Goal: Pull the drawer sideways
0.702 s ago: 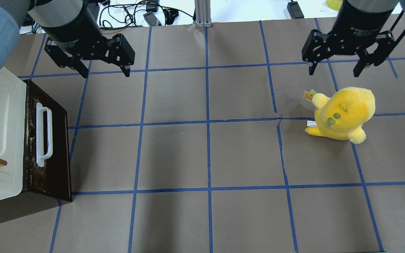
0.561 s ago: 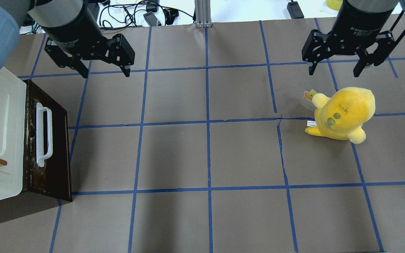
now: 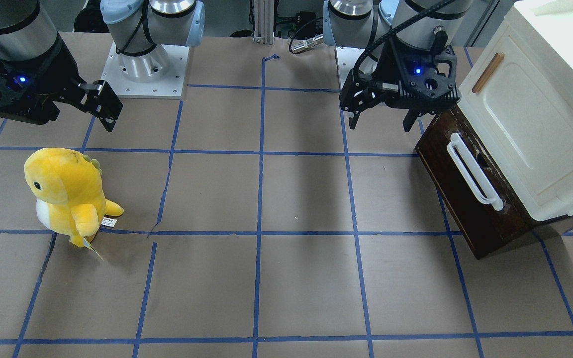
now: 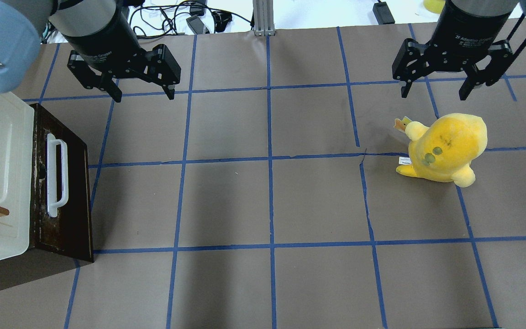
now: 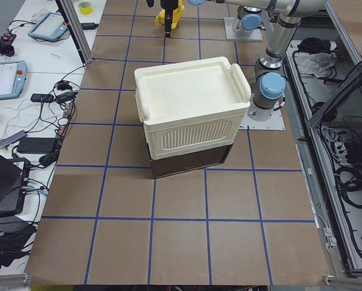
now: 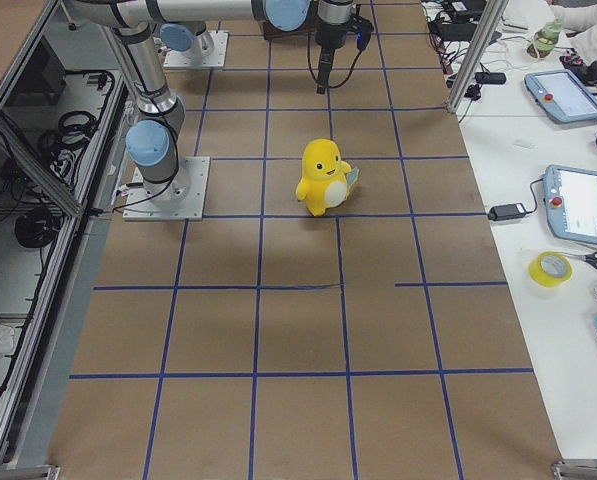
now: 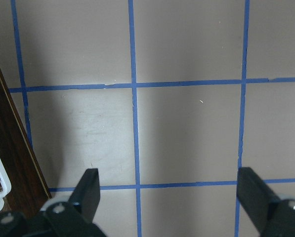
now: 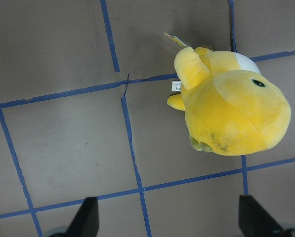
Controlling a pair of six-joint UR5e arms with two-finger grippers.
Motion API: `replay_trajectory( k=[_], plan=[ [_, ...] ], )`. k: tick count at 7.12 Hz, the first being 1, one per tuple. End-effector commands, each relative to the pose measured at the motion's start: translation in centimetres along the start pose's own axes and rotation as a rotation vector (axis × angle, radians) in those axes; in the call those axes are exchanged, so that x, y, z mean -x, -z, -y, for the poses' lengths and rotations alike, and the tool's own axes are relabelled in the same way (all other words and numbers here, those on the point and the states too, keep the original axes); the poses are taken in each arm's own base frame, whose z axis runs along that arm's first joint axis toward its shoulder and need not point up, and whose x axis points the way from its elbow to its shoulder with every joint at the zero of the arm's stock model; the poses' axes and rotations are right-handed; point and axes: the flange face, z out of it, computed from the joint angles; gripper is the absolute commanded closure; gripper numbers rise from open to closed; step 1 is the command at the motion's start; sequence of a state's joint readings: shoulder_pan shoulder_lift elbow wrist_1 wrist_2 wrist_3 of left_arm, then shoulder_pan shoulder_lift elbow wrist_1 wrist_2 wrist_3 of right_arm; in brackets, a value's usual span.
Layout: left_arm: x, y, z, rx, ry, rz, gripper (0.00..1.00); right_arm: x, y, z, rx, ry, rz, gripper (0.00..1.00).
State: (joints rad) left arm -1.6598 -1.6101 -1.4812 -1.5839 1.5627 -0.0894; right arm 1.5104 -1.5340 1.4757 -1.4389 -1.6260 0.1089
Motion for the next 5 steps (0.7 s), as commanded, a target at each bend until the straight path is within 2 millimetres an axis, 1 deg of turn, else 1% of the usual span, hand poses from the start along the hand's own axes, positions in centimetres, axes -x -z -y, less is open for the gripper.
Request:
replay_trajectory(
  k=[1, 2, 3, 5],
  plan=[
    [-2.1, -3.8, 0.9, 0.059, -0.007, 0.034, 0.0, 0.0, 0.0, 0.0, 0.0, 0.001, 0.0, 0.0],
    [-2.6, -7.3, 1.2, 0.116, 0.003, 0.11, 0.0, 0.0, 0.0, 0.0, 0.0, 0.001, 0.0, 0.0],
    [-2.8, -11.0, 0.9, 0.169, 0.02, 0.192, 0.0, 0.0, 0.0, 0.0, 0.0, 0.001, 0.0, 0.0],
    [-1.8, -16.5, -0.6, 0.226, -0.012, 0.477, 0.0, 0.0, 0.0, 0.0, 0.0, 0.001, 0.0, 0.0]
  ],
)
